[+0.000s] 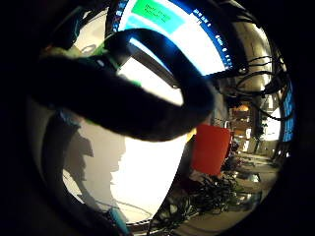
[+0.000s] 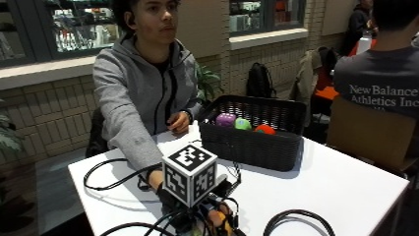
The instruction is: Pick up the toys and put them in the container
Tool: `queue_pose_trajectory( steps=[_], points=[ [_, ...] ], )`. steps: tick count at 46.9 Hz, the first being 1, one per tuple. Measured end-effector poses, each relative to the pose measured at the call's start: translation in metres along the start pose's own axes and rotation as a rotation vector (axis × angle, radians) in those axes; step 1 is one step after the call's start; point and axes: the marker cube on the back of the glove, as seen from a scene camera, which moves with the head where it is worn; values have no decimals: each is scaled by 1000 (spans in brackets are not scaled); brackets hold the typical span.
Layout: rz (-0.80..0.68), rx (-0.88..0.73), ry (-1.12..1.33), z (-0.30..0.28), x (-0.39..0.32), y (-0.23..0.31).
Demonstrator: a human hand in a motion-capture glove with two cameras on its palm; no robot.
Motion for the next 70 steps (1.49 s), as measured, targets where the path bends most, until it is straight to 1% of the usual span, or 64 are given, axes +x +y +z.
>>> queue_pose_trajectory(
  steps=[5, 12, 20, 28, 32, 35, 41, 46, 53, 58, 63, 66, 70],
  points=[
    [22, -9, -32, 8, -4, 1],
    [45, -2, -69, 4, -9, 0],
    [9, 99, -23, -5, -14, 5],
    [-48, 222, -90, -36, -25, 25],
    [-111, 284, -169, -76, -35, 29],
    [-186, 318, -215, -101, -55, 43],
    [-405, 357, -307, -143, -121, 87],
    [-583, 371, -283, -164, -187, 127],
    [-758, 361, -230, -176, -242, 155],
    [-825, 345, -191, -174, -264, 165],
    [-839, 272, -157, -171, -271, 171],
    [-834, 197, -74, -167, -270, 172],
    [-792, 114, 36, -163, -266, 173]
  ],
)
